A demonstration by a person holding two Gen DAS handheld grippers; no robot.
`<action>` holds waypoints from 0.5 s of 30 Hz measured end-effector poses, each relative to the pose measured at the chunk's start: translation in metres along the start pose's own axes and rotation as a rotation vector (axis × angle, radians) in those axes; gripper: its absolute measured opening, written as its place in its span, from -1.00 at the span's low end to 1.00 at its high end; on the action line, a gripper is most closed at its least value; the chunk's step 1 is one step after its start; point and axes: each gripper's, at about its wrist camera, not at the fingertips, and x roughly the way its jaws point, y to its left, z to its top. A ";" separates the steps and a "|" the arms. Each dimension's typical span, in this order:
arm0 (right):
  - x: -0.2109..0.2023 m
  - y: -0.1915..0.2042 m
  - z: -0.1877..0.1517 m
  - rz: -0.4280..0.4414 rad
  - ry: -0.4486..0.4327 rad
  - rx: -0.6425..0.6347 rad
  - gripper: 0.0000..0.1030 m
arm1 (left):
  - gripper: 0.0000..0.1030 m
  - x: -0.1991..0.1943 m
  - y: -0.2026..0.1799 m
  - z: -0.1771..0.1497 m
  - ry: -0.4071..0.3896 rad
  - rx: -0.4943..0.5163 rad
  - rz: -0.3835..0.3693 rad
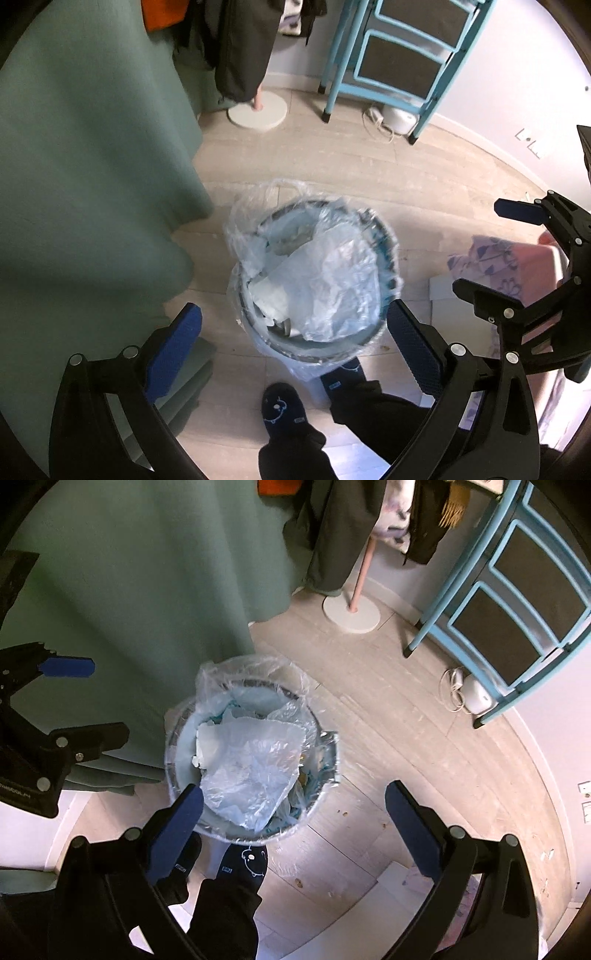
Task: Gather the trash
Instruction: 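Return both open tools to the window table toward the pink snack bag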
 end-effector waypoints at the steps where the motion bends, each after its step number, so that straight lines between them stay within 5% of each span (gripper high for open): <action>1: -0.012 0.000 0.002 0.001 -0.004 0.006 0.86 | 0.89 -0.010 -0.003 0.002 -0.004 0.005 0.005; 15: -0.125 0.011 0.016 0.052 -0.096 -0.052 0.87 | 0.89 -0.153 -0.021 0.010 -0.084 0.006 0.056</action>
